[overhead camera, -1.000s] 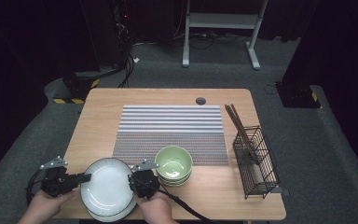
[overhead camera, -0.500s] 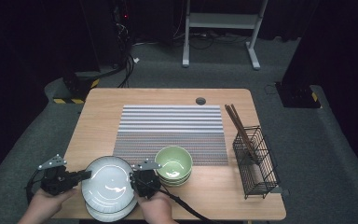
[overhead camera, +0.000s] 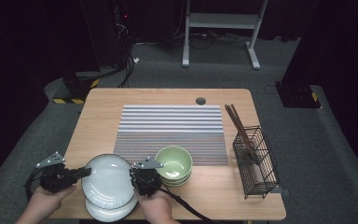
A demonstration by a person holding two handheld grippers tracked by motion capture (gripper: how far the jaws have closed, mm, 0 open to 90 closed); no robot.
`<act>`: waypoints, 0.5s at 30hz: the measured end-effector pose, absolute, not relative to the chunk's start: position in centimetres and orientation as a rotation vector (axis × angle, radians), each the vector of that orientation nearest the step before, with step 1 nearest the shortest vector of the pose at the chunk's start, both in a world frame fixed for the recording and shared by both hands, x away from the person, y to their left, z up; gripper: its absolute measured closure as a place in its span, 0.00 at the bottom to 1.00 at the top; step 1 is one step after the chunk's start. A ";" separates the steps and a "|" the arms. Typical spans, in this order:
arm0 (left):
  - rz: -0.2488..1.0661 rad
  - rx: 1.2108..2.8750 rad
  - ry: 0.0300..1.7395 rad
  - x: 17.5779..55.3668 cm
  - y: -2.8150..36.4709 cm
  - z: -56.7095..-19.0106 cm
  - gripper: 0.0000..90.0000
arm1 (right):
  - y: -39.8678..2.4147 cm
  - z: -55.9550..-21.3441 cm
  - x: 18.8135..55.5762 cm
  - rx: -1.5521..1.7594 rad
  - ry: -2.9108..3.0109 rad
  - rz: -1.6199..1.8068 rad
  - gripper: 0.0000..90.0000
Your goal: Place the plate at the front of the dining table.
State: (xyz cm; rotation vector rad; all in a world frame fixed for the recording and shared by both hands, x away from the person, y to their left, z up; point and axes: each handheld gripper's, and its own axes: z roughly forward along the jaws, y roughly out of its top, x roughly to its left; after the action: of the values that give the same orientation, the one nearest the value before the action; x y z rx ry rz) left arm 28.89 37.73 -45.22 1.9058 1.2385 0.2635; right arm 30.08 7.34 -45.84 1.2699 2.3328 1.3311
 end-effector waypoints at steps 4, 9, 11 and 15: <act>0.264 1.901 1.232 29.0 37.6 -45.3 0.92 | 7.3 -45.6 30.1 1.270 2.325 1.331 0.94; 0.266 1.889 1.214 29.1 37.5 -45.0 0.92 | 7.0 -45.2 30.1 1.253 2.316 1.332 0.94; 0.279 1.880 1.206 29.0 37.5 -44.8 0.92 | 7.0 -44.9 30.0 1.251 2.303 1.337 0.94; 0.294 1.876 1.189 29.0 37.5 -44.3 0.92 | 6.9 -44.4 30.0 1.232 2.287 1.350 0.94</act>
State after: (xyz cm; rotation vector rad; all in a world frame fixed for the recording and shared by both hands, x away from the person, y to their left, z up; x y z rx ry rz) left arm 29.02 37.50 -44.32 1.8759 1.1893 0.2939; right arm 29.97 6.92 -44.45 1.2320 2.2867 1.3500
